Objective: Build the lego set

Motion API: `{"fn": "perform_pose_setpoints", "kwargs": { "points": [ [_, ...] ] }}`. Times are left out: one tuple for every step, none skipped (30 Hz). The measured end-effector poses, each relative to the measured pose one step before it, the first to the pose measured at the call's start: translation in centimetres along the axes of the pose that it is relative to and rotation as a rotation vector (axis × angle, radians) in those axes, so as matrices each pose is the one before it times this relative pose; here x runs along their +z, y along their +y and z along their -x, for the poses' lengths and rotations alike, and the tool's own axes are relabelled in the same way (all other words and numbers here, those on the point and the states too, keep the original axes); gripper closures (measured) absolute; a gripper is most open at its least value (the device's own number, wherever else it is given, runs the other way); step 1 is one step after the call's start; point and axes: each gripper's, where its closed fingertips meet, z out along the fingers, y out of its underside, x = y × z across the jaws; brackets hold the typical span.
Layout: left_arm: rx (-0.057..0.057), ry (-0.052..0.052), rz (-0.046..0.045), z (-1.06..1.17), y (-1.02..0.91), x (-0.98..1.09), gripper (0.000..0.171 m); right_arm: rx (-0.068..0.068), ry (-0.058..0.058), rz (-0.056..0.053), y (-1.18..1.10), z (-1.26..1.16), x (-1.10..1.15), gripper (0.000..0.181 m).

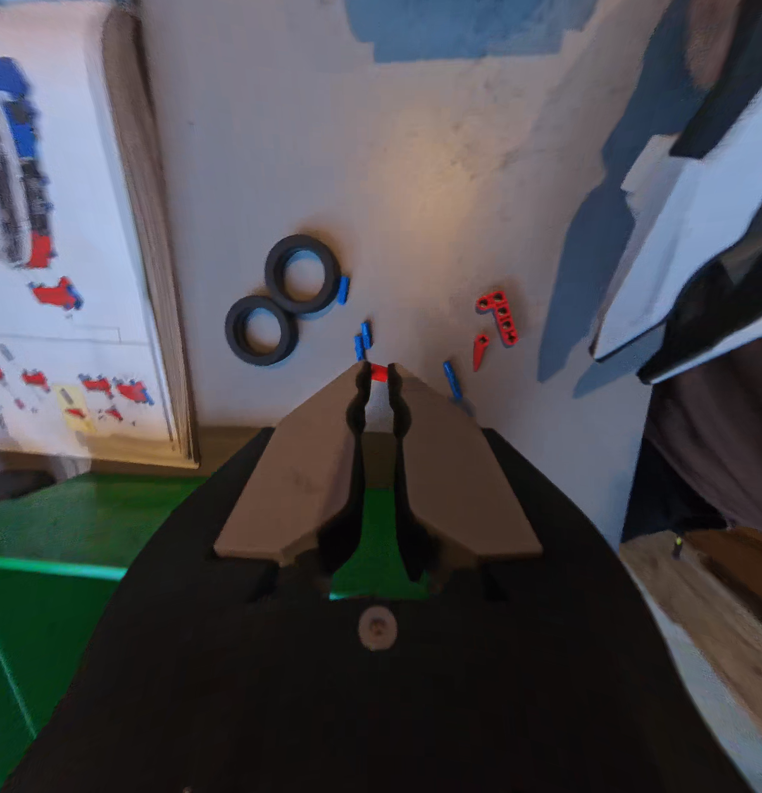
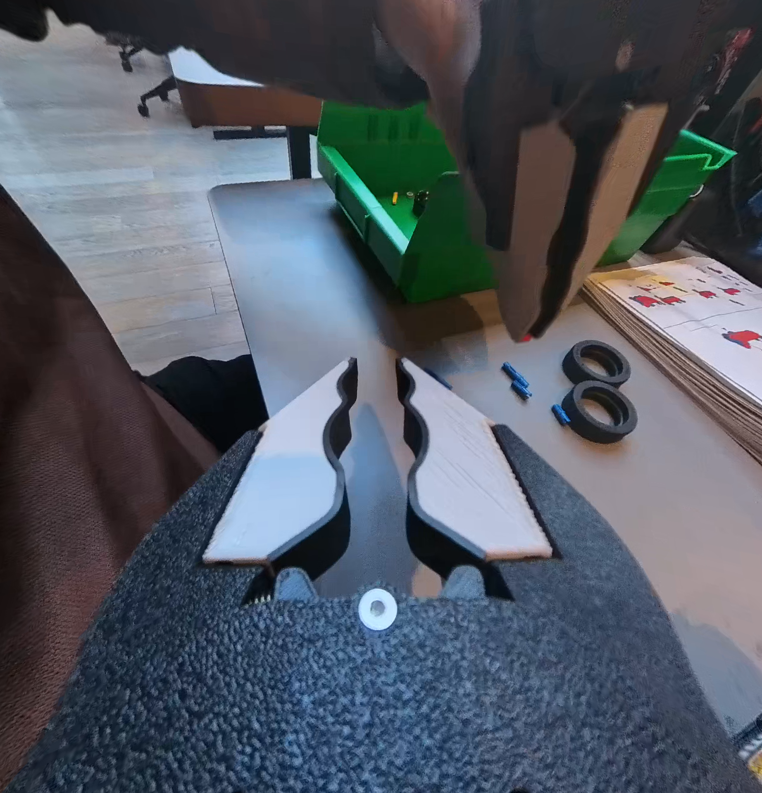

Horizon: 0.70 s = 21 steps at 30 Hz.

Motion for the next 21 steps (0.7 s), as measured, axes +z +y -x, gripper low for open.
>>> {"fn": "perform_pose_setpoints", "kwargs": {
  "points": [
    [0.0283,0.0281,0.03583,-0.404,0.091,0.849,0.166,-0.0048,0.0004,0.0042,0.088,0.059,-0.020,0.165],
    [0.0223,0.0146,0.03090,-0.129,0.137,0.775,0.166,-0.0041,-0.0015,0.0028,0.057,0.081,-0.007,0.165],
    [0.0111,0.0002,0.02783,0.167,0.235,0.686,0.166,-0.0046,-0.0019,0.0055,0.102,0.061,0.017,0.165],
    [0.0018,0.0071,0.02773,0.072,0.302,0.539,0.166,-0.0049,0.0006,0.0078,0.127,0.004,0.024,0.165],
    [-0.0047,0.0207,0.02407,-0.156,0.172,0.243,0.166,-0.0036,0.0008,0.0063,0.128,-0.017,0.013,0.165],
    [0.0050,0.0195,0.00290,-0.269,-0.117,0.026,0.166,-0.0011,-0.0021,0.0022,0.043,0.012,0.010,0.165],
    [0.0136,-0.0116,-0.00167,0.036,-0.161,-0.006,0.166,0.0011,-0.0031,-0.0015,-0.016,0.021,-0.019,0.165],
    [0.0174,-0.0191,0.01276,0.087,-0.017,0.040,0.166,0.0022,-0.0019,-0.0015,-0.019,-0.005,-0.008,0.165],
    [0.0183,-0.0047,0.02488,-0.098,0.055,0.110,0.166,0.0030,-0.0023,0.0003,0.005,-0.009,0.014,0.165],
    [0.0195,0.0050,0.02576,-0.222,-0.013,0.142,0.166,0.0030,-0.0019,0.0010,0.012,-0.009,0.016,0.165],
    [0.0215,-0.0063,0.02353,-0.021,-0.116,0.145,0.166,0.0017,-0.0006,-0.0001,-0.010,-0.012,0.005,0.165],
    [0.0246,-0.0170,0.02575,0.175,-0.125,0.136,0.166,-0.0003,-0.0005,-0.0015,-0.021,0.011,-0.019,0.165],
    [0.0259,-0.0173,0.03066,0.237,-0.085,0.139,0.166,-0.0014,0.0000,-0.0021,-0.018,0.014,-0.021,0.165],
    [0.0290,-0.0033,0.02365,0.049,-0.151,0.123,0.166,-0.0012,0.0016,-0.0010,-0.009,0.004,-0.014,0.165],
    [0.0277,0.0063,0.00603,-0.039,-0.333,0.107,0.166,-0.0010,0.0024,0.0005,0.002,-0.013,0.001,0.165],
    [0.0203,0.0082,-0.00164,0.014,-0.363,0.140,0.166,-0.0019,0.0028,0.0013,0.021,0.007,-0.008,0.165],
    [0.0118,0.0116,-0.00016,0.027,-0.272,0.199,0.166,-0.0035,0.0027,0.0018,0.032,0.025,-0.003,0.165],
    [0.0075,0.0132,-0.00089,0.009,-0.210,0.220,0.166,-0.0052,0.0019,0.0022,0.050,0.076,0.003,0.165],
    [0.0099,0.0154,-0.00197,-0.103,-0.166,0.250,0.166,-0.0061,0.0010,0.0035,0.068,0.087,0.018,0.165],
    [0.0124,0.0085,0.00303,-0.071,-0.053,0.281,0.163,-0.0056,0.0008,0.0043,0.080,0.082,0.034,0.165],
    [0.0118,0.0020,0.00922,-0.033,0.059,0.255,0.161,-0.0049,0.0008,0.0040,0.062,0.082,0.045,0.165]
  ]
}}
